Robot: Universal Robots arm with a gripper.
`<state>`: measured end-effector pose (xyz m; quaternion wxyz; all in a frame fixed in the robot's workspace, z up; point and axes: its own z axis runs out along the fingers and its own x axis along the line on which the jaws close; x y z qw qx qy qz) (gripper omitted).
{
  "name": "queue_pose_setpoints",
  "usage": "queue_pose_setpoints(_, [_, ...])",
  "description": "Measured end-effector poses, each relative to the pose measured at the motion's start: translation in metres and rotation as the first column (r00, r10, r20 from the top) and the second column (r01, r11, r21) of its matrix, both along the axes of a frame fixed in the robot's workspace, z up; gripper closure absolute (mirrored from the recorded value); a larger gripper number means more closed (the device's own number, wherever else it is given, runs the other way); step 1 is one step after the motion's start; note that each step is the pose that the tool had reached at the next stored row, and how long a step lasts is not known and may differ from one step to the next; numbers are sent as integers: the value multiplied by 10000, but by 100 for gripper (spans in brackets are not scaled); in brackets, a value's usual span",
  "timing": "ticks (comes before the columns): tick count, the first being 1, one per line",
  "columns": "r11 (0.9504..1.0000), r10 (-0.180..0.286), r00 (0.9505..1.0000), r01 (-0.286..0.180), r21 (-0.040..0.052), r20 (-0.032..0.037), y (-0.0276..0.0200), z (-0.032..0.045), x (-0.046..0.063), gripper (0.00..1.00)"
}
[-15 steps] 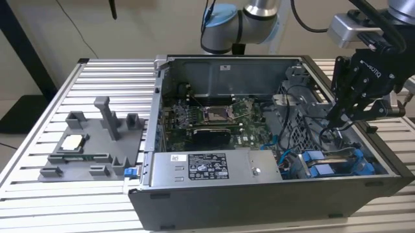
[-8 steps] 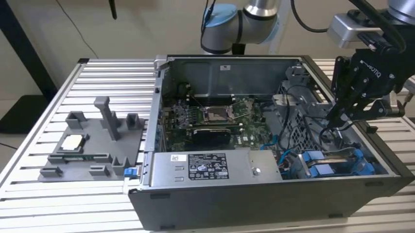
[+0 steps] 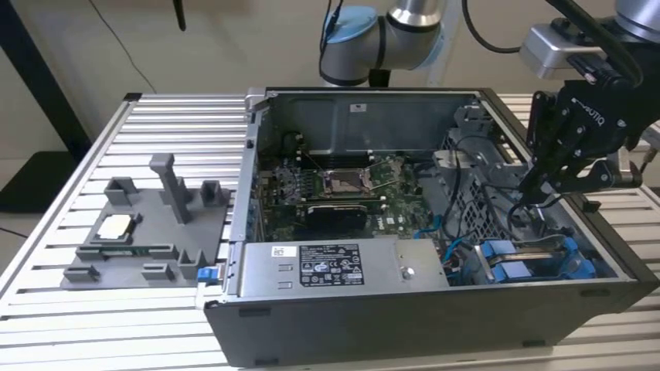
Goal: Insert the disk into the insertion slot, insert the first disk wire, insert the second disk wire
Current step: 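Insert the first disk wire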
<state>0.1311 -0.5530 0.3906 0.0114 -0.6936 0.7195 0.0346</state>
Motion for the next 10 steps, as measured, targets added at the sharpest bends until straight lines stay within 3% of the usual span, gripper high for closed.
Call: queue_pose_setpoints(10, [10000, 0, 10000, 0, 0, 0, 0, -34, 0, 81])
